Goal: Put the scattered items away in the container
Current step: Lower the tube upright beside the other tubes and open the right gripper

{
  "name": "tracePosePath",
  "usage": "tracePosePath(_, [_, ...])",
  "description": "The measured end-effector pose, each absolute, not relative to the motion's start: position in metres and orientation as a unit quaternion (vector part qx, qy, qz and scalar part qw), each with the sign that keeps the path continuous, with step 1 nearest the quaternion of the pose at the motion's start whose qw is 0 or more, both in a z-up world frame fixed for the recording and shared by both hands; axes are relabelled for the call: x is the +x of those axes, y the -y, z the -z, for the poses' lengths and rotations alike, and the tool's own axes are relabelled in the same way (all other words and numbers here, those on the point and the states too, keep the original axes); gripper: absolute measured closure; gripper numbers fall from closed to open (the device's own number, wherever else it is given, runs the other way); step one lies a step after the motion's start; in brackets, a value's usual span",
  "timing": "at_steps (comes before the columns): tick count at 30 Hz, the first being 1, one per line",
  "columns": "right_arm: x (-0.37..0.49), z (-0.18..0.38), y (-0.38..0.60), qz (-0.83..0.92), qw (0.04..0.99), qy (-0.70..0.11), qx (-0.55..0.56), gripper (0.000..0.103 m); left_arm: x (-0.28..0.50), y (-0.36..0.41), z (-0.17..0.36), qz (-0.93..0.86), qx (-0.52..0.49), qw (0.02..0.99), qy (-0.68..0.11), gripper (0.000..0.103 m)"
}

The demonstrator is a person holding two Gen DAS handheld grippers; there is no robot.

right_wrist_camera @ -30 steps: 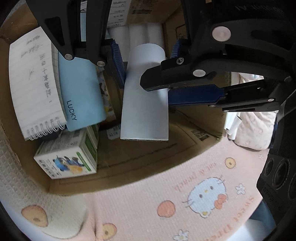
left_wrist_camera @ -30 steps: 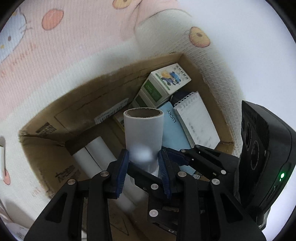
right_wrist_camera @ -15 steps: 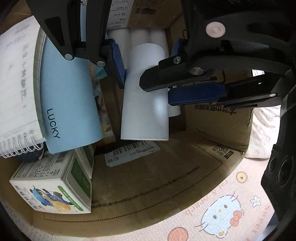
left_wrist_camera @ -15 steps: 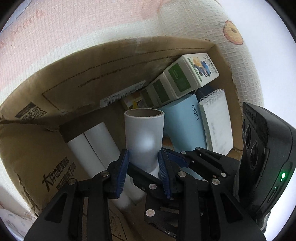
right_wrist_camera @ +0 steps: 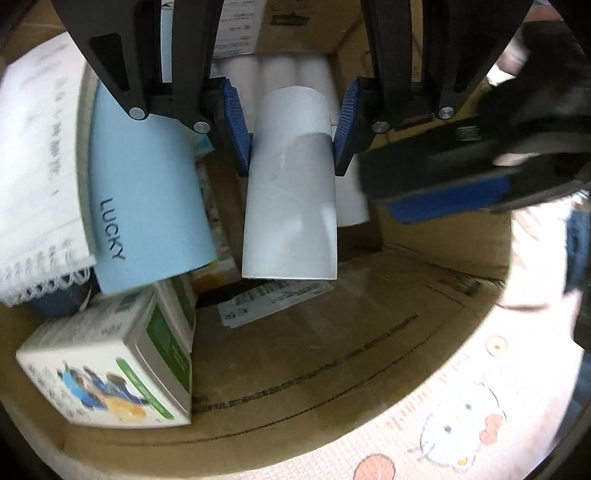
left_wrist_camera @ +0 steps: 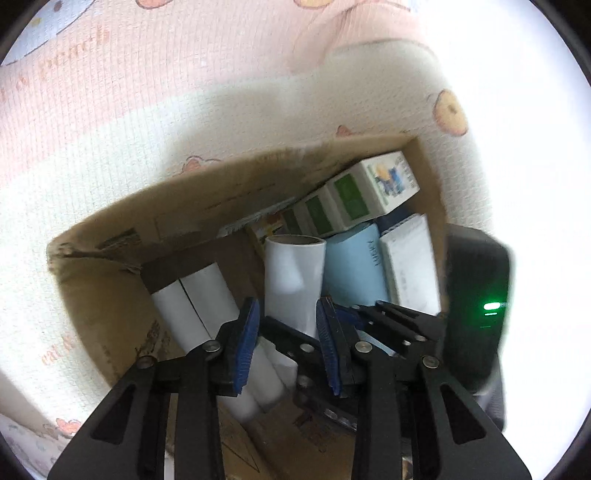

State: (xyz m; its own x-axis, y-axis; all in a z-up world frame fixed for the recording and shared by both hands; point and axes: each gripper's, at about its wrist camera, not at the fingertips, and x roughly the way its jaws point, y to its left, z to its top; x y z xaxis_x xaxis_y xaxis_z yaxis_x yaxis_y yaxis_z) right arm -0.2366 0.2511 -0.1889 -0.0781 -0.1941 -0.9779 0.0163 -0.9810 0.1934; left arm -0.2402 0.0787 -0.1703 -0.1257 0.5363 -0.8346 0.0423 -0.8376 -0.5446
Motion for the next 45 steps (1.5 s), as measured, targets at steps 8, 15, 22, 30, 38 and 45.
tracePosePath(8, [-0.248,0.202,-0.218,0.711,0.035,-0.033,0.702,0.062,-0.234,-0.051,0.157,-0.761,-0.616,0.137,0.153,0.084])
tracePosePath(15, [-0.256,0.228,-0.206,0.676,0.003,-0.091,0.732,0.062,-0.229,-0.029,0.153,-0.764,-0.599,0.161,0.179,0.085])
tracePosePath(22, [-0.258,0.238,-0.197,0.661,0.001,-0.129,0.739,0.061,-0.238,-0.021,0.154,-0.761,-0.593,0.177,0.198,0.085])
tracePosePath(30, [-0.258,0.233,-0.207,0.665,-0.001,-0.106,0.74,0.061,-0.23,-0.028,0.151,-0.766,-0.594,0.166,0.18,0.085])
tracePosePath(38, [-0.242,0.183,-0.231,0.703,0.027,-0.045,0.709,0.061,-0.229,-0.048,0.152,-0.755,-0.62,0.155,0.148,0.08])
tracePosePath(45, [-0.216,0.138,-0.273,0.737,0.035,0.039,0.674,0.061,-0.23,-0.084,0.162,-0.734,-0.651,0.153,0.12,0.065])
